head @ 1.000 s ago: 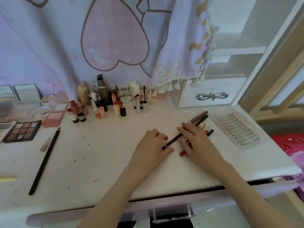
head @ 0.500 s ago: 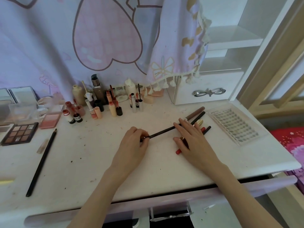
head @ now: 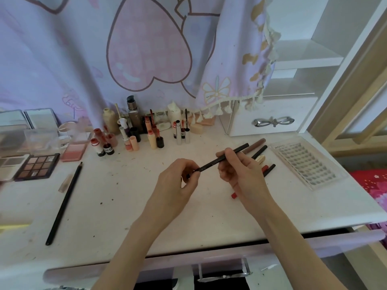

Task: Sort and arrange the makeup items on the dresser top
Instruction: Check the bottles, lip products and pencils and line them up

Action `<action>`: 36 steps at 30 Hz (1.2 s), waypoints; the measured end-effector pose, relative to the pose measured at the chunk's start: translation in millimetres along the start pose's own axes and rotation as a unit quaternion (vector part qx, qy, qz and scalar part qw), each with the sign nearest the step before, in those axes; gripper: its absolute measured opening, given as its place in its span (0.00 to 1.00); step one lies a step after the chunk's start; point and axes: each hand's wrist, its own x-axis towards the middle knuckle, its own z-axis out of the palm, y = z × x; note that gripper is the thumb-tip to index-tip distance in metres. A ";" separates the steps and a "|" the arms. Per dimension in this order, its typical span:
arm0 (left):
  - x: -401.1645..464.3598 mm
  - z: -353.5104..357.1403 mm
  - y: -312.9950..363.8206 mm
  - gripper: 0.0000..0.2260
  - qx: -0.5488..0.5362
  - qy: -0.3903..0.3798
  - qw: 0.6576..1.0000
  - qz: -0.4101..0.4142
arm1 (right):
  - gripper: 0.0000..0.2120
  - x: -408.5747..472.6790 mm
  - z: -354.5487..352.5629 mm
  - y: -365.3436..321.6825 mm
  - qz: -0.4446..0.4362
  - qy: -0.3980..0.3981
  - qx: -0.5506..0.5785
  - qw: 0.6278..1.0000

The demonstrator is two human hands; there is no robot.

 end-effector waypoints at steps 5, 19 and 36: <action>-7.6 -12.9 -9.5 0.04 -0.017 0.035 0.999 -0.028 | 0.10 0.2 14.9 9.7 0.035 -0.022 0.073 0.996; -0.7 -47.5 -22.5 0.09 -0.048 0.075 0.995 -0.042 | 0.11 8.5 36.7 5.1 -0.063 -0.154 -0.262 0.951; -0.3 -79.1 -38.3 0.08 -0.092 -0.018 0.988 -0.126 | 0.13 -0.9 70.9 25.2 -0.100 -0.260 -0.479 0.833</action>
